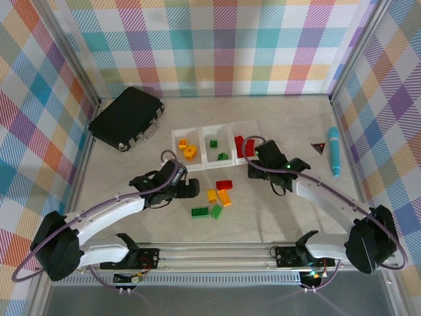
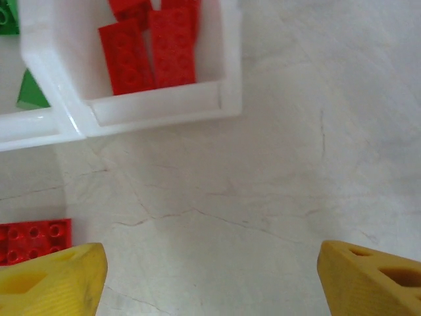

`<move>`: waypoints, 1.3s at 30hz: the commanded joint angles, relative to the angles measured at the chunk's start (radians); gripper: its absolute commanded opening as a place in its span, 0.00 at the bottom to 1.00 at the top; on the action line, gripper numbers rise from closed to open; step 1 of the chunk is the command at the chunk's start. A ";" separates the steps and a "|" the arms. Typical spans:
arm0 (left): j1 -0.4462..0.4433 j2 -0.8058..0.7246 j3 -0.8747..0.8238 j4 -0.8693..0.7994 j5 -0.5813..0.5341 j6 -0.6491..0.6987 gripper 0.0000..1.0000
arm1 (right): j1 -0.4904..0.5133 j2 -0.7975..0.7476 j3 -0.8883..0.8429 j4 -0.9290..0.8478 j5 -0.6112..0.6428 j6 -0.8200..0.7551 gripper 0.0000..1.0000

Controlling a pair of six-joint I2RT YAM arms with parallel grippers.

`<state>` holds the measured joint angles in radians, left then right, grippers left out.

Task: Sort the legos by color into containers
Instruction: Pick up the lego from the middle-left of the table.

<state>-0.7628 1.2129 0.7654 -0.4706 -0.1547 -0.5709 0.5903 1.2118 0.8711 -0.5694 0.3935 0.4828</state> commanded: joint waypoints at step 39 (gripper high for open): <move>-0.171 0.560 0.359 -0.092 -0.034 -0.220 0.59 | -0.064 -0.213 -0.177 0.020 -0.030 0.038 0.88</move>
<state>-0.9264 1.7573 1.1091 -0.5251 -0.1875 -0.7746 0.5327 1.0172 0.7113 -0.5640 0.3737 0.5346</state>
